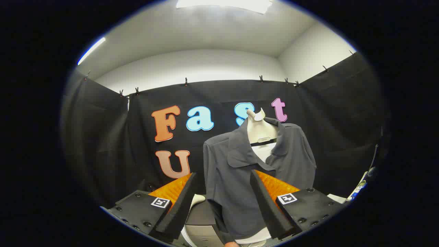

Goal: Iron the clothes twice with a garment steamer, once on the left side and once on the right side.

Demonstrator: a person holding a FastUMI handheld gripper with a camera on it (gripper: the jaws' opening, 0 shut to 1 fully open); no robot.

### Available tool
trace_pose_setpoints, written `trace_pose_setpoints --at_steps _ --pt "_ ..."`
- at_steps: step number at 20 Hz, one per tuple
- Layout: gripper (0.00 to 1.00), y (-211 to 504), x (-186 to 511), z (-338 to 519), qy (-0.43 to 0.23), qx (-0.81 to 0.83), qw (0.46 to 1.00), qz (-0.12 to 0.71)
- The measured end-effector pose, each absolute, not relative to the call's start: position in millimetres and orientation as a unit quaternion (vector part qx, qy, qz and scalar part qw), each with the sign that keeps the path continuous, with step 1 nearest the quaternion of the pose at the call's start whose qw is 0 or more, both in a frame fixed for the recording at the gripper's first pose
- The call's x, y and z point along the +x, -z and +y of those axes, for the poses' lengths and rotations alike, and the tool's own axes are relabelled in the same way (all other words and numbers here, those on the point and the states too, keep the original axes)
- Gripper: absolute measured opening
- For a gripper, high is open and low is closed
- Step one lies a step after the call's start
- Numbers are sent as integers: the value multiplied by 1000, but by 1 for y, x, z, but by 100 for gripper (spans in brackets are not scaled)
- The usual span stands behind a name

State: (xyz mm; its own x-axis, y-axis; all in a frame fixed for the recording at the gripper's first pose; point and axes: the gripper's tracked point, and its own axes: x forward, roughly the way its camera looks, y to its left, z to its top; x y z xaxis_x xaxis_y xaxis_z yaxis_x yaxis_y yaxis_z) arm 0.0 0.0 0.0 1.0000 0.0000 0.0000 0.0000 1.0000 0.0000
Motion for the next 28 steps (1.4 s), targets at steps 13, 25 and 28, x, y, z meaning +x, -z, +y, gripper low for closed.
trace_pose_setpoints --at_steps 13,25,28 --pt "98 -24 -62 54 52 28 998 2" --pt "98 9 -3 116 -23 11 996 89" --pt "98 26 32 136 -40 -4 992 121"
